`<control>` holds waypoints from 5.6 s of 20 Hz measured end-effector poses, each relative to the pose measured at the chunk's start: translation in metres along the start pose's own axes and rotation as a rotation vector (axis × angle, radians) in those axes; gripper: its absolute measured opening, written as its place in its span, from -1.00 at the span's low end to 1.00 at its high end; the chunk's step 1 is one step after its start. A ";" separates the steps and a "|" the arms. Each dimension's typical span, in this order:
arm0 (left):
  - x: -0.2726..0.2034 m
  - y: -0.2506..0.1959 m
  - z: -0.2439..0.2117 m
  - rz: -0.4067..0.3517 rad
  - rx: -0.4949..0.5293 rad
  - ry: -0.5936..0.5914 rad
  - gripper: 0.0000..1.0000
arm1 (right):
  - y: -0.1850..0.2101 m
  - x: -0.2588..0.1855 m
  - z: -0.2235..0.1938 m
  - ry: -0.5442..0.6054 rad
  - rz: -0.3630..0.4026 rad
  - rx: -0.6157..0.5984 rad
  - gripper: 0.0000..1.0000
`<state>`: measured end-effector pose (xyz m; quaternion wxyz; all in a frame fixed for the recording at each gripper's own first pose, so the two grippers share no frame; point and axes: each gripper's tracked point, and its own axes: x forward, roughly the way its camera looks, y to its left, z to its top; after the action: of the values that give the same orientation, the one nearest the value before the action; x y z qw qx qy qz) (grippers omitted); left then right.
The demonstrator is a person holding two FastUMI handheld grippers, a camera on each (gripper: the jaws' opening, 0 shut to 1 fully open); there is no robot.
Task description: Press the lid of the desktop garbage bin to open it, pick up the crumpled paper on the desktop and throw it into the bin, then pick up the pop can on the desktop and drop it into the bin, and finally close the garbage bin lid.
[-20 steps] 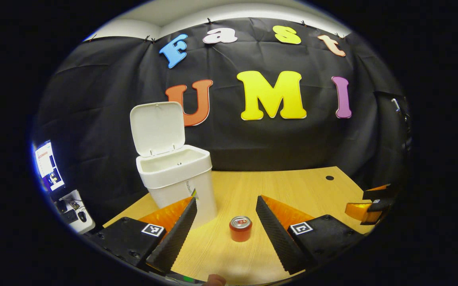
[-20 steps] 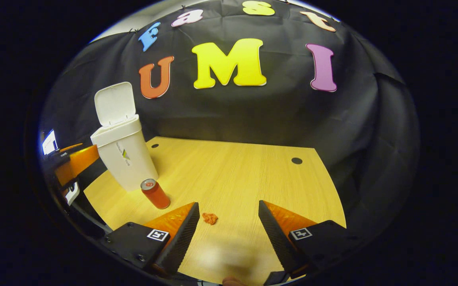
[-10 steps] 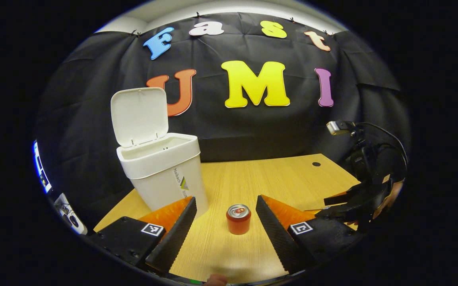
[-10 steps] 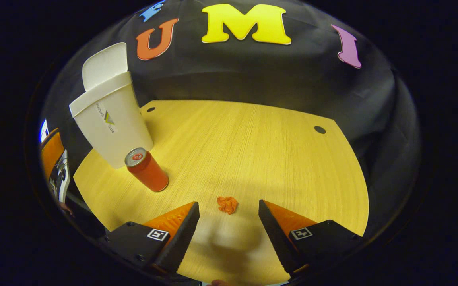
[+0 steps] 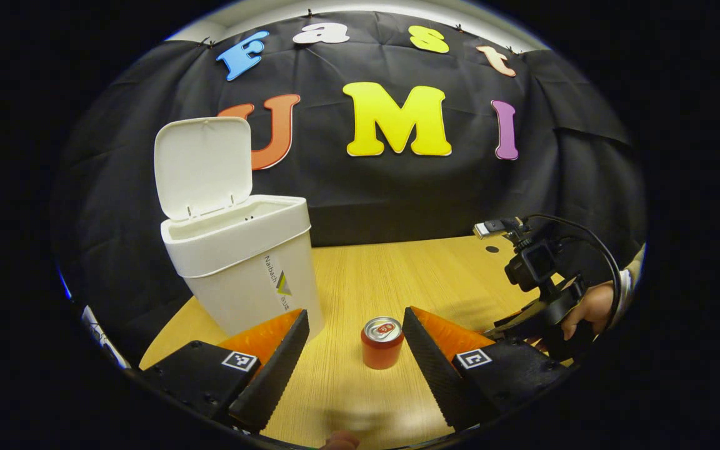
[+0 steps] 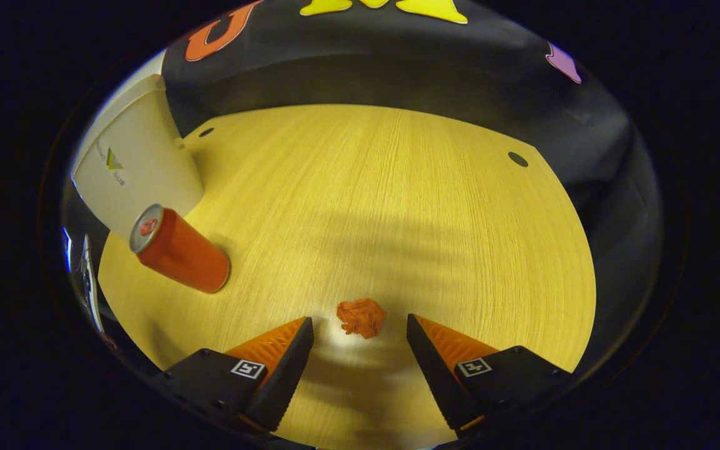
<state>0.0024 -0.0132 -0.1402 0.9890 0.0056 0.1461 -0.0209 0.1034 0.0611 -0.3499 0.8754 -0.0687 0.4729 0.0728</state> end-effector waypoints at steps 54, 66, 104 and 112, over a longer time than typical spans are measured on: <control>0.001 0.025 -0.009 -0.146 -0.013 0.002 0.99 | 0.252 -0.240 0.277 -0.532 0.422 -0.143 -0.65; 0.006 0.055 -0.026 -0.121 -0.039 0.019 0.99 | 0.376 -0.183 0.264 -0.402 0.547 -0.268 -0.57; 0.106 -0.037 -0.126 -0.199 -0.005 0.150 1.00 | 0.033 -0.214 0.145 -0.401 0.261 0.049 0.90; 0.129 -0.041 -0.133 -0.233 0.002 0.156 0.96 | 0.010 -0.200 0.132 -0.355 0.180 0.061 0.90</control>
<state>0.0859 -0.0575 -0.3051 0.9655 -0.0091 0.2223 -0.1353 0.1004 0.0833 -0.1109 0.9366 0.0144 0.3175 0.1473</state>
